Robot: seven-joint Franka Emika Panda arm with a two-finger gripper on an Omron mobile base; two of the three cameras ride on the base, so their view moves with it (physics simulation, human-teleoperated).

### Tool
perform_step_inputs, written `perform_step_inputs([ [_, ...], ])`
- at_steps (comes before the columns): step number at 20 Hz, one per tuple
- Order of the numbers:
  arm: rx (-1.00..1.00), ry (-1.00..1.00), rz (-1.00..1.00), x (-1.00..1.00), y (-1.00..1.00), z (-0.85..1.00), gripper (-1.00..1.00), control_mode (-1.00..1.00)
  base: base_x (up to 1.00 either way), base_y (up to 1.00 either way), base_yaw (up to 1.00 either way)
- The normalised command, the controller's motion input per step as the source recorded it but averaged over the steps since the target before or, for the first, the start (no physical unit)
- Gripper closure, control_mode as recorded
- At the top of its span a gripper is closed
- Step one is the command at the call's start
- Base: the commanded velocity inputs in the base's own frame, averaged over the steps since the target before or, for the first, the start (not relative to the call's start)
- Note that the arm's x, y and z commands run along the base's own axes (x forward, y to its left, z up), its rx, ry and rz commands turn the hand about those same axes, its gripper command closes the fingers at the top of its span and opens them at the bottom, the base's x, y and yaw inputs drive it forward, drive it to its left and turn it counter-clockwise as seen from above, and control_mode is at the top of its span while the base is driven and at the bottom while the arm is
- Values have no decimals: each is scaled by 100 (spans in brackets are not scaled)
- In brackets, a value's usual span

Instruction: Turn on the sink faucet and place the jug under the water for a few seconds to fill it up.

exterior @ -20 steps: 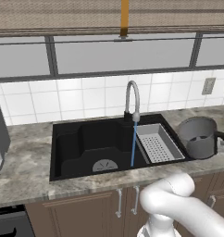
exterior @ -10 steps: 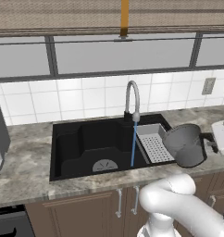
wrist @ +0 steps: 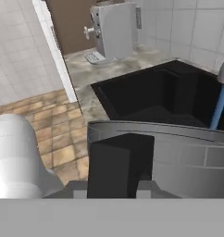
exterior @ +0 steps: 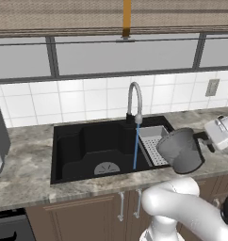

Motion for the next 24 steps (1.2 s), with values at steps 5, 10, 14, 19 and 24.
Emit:
perform_step_inputs([
  [5,6,4,16,10,14,1,100,-100,0,0,0],
  [10,14,-6,24,8,0,0,100,-100,0,0,0],
  [14,13,-2,24,16,0,0,100,-100,0,0,0],
  [19,4,4,9,27,11,2,100,-100,0,0,0],
  [24,0,14,0,28,6,8,100,-100,0,0,0],
])
